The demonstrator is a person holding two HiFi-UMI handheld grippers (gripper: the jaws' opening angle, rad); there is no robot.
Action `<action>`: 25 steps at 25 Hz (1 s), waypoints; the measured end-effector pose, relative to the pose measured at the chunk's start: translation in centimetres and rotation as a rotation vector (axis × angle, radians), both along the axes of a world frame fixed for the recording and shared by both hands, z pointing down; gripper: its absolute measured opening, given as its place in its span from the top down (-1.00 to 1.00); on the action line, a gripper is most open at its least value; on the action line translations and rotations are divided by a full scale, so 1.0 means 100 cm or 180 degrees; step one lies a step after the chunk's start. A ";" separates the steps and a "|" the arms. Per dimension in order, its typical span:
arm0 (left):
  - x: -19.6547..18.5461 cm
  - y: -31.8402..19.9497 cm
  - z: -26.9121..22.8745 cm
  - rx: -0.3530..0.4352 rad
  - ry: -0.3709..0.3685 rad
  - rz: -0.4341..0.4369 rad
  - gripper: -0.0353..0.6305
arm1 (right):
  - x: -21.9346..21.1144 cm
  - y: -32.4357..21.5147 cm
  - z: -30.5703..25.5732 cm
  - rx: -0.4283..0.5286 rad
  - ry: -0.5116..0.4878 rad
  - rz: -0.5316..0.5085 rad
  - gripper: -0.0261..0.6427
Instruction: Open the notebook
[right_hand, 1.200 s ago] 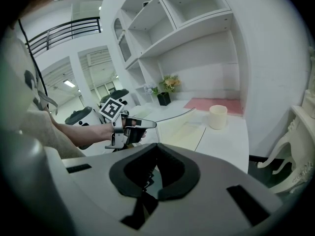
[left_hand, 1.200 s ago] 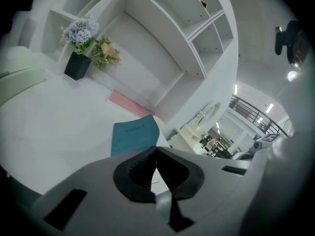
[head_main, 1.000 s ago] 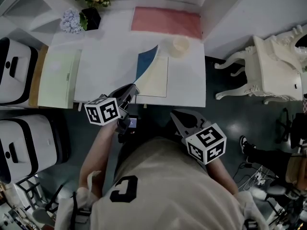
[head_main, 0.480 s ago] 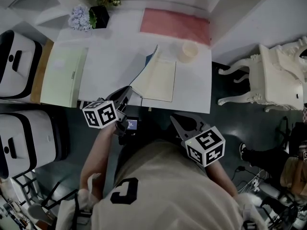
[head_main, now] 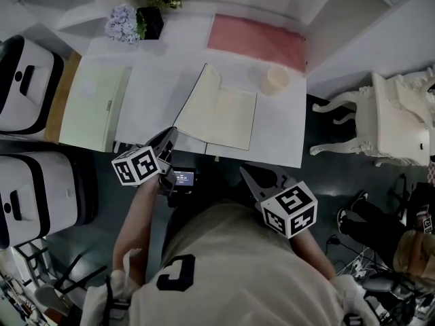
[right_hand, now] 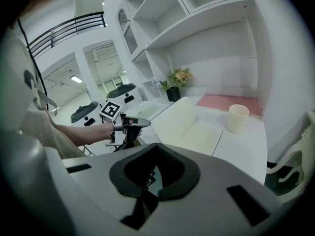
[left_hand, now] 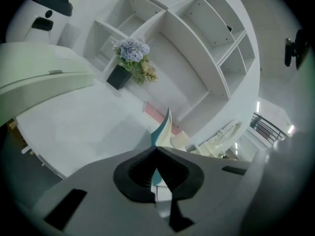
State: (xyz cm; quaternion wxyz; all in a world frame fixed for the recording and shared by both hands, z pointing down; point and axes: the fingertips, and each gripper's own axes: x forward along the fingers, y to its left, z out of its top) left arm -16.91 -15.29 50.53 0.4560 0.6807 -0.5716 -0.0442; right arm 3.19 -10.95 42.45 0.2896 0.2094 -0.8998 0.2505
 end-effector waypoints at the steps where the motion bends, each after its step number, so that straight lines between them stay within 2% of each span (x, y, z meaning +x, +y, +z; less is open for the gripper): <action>1: -0.004 0.002 0.002 -0.0014 -0.0006 -0.0033 0.85 | -0.002 0.000 0.000 -0.0002 0.0003 -0.0015 0.86; 12: -0.030 0.014 0.025 -0.0209 -0.0219 -0.0212 0.85 | -0.015 0.004 0.003 -0.0007 0.0062 -0.0097 0.86; 25: -0.047 0.016 0.067 -0.0555 -0.0250 -0.0251 0.85 | -0.019 0.004 0.004 -0.0022 0.0134 -0.0081 0.86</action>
